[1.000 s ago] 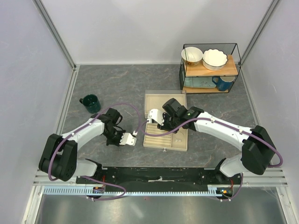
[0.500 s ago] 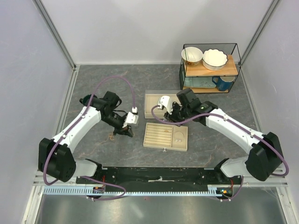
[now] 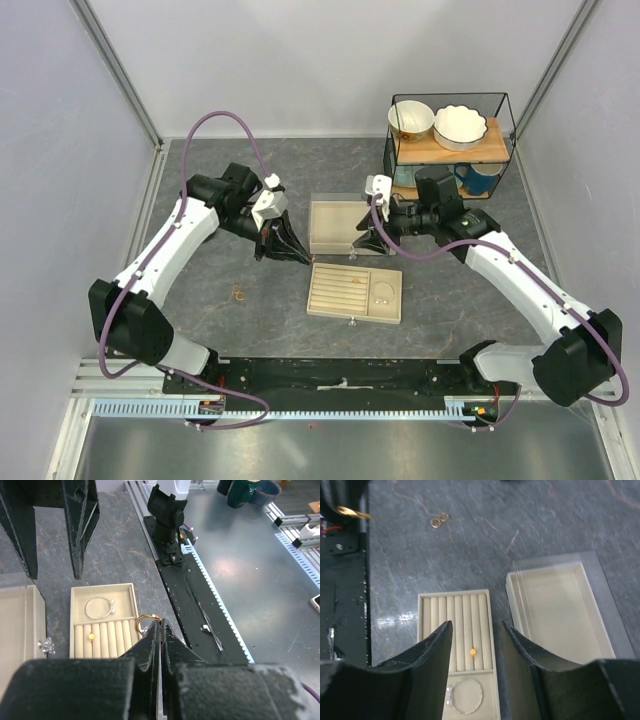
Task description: Organize the mixed jewelry
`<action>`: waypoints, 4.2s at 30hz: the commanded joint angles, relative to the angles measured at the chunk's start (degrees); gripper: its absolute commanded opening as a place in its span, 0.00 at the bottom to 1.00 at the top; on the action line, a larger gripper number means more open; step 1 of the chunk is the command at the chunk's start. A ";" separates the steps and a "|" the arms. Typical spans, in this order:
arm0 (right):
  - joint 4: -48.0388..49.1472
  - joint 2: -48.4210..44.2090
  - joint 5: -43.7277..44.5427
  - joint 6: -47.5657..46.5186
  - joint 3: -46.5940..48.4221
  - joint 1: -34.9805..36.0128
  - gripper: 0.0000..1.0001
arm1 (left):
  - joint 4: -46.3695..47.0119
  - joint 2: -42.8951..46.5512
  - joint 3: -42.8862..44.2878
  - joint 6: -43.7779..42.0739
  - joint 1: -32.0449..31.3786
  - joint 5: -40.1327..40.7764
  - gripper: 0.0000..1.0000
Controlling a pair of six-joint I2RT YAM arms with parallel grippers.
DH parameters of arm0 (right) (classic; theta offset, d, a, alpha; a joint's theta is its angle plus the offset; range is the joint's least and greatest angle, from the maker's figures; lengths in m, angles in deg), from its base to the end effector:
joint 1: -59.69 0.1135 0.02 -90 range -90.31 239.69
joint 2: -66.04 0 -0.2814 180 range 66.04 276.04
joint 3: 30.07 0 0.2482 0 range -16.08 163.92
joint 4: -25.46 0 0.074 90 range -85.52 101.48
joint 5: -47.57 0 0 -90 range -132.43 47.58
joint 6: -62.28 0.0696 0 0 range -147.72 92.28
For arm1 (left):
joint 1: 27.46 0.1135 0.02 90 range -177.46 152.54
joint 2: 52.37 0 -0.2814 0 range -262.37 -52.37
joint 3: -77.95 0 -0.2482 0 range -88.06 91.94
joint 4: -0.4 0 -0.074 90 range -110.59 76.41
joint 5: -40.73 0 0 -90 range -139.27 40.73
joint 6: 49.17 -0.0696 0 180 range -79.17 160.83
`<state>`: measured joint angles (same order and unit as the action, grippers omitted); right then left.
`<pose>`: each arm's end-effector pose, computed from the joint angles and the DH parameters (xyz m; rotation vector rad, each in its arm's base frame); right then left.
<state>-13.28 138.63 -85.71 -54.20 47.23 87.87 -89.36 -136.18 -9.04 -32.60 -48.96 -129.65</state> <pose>0.2300 0.1773 0.3326 -1.3231 1.6202 0.8281 0.2063 -0.1550 0.3485 1.5550 1.2389 -1.4347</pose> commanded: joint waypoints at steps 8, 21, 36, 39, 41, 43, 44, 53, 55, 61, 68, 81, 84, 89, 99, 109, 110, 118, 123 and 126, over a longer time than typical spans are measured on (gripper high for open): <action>7.09 -0.18 -12.97 -2.08 3.14 2.74 0.63 | -11.69 0.84 0.96 -0.84 -1.27 -16.92 0.02; -9.08 6.32 -0.67 -22.82 14.29 15.05 0.63 | -6.85 2.16 -0.98 7.42 -3.64 -12.00 0.02; -16.73 4.31 2.68 -28.36 15.61 20.33 0.53 | -6.85 0.23 -0.80 8.04 -4.78 -7.42 0.02; -16.91 4.31 3.82 -28.28 16.32 21.21 0.53 | -6.85 0.05 -0.98 8.04 -4.87 -7.16 0.01; -17.08 4.39 4.00 -28.19 16.84 21.56 0.53 | -6.76 0.05 -1.33 7.95 -5.05 -6.90 0.01; -17.34 4.39 4.18 -27.93 17.72 21.82 0.52 | -6.67 0.14 -1.68 7.95 -5.05 -6.81 0.02; -17.43 4.39 4.26 -27.84 17.99 21.83 0.52 | -6.59 0.31 -1.77 7.95 -5.05 -6.63 0.02; -18.40 4.13 4.79 -27.40 19.05 22.53 0.47 | -6.15 0.67 -2.47 8.13 -4.96 -6.19 0.02; -18.58 3.69 4.70 -27.13 18.87 22.70 0.46 | -6.15 0.67 -2.47 8.13 -5.05 -6.28 0.02; -18.40 2.90 4.18 -26.17 18.43 23.06 0.44 | -6.06 0.75 -2.65 7.95 -5.05 -6.46 0.02; -17.96 2.90 3.74 -25.38 18.08 24.02 0.42 | -5.97 0.58 -2.65 7.95 -5.05 -6.46 0.02; -16.73 3.25 4.35 -24.50 17.46 25.43 0.39 | -5.80 0.40 -2.82 8.04 -5.05 -6.63 0.02; -16.47 3.43 4.35 -24.32 17.29 25.78 0.37 | -5.80 0.58 -2.82 8.13 -5.05 -6.72 0.02; -16.12 3.60 4.53 -24.15 17.03 25.96 0.29 | -5.62 0.84 -3.08 8.21 -5.05 -6.81 0.02; -15.94 3.78 4.79 -24.06 16.58 26.66 0.13 | -4.92 1.54 -3.44 9.00 -5.05 -7.07 0.01; -15.68 3.87 6.63 -23.79 15.79 26.75 0.00 | -2.90 3.12 -3.70 11.28 -4.87 -7.78 0.13; -15.68 3.69 6.90 -23.71 15.79 26.75 0.00 | -2.11 3.30 -3.79 11.72 -4.78 -7.86 0.20; -15.06 2.90 10.58 -23.44 12.63 26.75 0.00 | -0.87 3.83 -3.44 13.40 0.40 -10.94 0.28; -12.17 2.11 13.75 -22.74 7.90 26.22 0.00 | -1.14 5.15 -4.31 12.43 3.73 -11.73 0.28; -8.39 1.58 14.46 -20.03 4.30 24.82 0.00 | -1.23 5.59 -4.93 12.17 5.84 -12.17 0.28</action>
<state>-27.44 142.33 -73.14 -77.37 55.23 113.97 -90.95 -133.03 -13.46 -21.06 -45.50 -132.19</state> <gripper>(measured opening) 0.011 0.281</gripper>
